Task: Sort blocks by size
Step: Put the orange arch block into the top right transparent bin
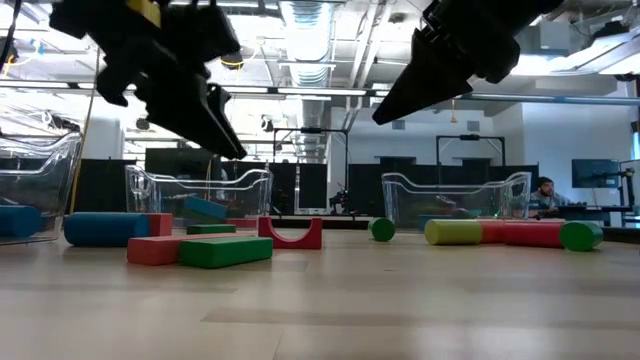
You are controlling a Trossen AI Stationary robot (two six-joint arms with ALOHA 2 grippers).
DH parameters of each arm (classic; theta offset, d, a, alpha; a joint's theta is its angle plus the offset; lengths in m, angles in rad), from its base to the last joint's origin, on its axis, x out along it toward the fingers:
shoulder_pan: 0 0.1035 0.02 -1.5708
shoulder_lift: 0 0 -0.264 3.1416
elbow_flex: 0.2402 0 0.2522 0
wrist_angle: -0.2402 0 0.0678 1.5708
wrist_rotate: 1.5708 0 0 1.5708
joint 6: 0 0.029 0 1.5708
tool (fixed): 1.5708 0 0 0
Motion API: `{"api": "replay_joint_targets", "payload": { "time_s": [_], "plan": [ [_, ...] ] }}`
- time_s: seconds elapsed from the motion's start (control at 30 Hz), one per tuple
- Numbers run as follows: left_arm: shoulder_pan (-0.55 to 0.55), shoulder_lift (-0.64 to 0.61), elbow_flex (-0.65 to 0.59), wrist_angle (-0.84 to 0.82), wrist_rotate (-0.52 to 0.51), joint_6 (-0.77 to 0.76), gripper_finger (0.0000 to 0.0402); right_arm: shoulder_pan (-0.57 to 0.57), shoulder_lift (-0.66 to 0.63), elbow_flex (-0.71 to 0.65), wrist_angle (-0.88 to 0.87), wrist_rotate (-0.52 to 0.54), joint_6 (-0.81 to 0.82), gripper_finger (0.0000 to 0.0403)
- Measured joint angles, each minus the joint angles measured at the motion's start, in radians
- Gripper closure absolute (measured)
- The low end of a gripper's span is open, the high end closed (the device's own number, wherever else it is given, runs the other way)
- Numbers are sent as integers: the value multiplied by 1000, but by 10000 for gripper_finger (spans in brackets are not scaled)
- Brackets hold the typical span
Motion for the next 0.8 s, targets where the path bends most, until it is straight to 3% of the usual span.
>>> {"api": "replay_joint_targets", "payload": {
  "time_s": [0.3, 0.43, 0.8],
  "plan": [
    [50, 0, 26, -250, 48, -134, 274, 0, 0, 0, -85, 0, 75, 223],
    [50, 0, 63, -340, 123, -155, 274, -7, 0, 0, -84, 0, 71, 223],
    [65, 0, 85, -528, 146, -183, 274, -8, 0, 0, -81, 0, 70, 223]
  ]
}}
